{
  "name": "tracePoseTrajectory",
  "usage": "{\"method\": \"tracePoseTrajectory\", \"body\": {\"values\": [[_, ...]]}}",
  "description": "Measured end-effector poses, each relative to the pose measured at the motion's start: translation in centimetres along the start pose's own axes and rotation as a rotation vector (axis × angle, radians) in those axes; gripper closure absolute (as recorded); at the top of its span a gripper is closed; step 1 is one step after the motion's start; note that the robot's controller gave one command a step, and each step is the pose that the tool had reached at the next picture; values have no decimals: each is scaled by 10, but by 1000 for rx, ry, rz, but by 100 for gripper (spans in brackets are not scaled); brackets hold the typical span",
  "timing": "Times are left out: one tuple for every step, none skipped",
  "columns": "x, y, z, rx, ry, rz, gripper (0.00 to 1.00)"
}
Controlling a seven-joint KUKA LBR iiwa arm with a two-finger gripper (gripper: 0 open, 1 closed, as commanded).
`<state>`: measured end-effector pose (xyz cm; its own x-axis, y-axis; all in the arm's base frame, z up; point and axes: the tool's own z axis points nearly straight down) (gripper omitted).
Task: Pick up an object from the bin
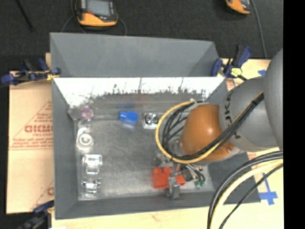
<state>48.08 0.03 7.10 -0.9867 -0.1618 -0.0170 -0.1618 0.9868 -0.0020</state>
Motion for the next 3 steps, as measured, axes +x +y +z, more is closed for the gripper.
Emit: {"method": "tracePoseTrajectory", "body": {"values": [[-2,-1,-1,0,7,-5,0],[-1,-1,0,0,11,-7,100],[-2,-2,-13,0,9,-12,100]]}}
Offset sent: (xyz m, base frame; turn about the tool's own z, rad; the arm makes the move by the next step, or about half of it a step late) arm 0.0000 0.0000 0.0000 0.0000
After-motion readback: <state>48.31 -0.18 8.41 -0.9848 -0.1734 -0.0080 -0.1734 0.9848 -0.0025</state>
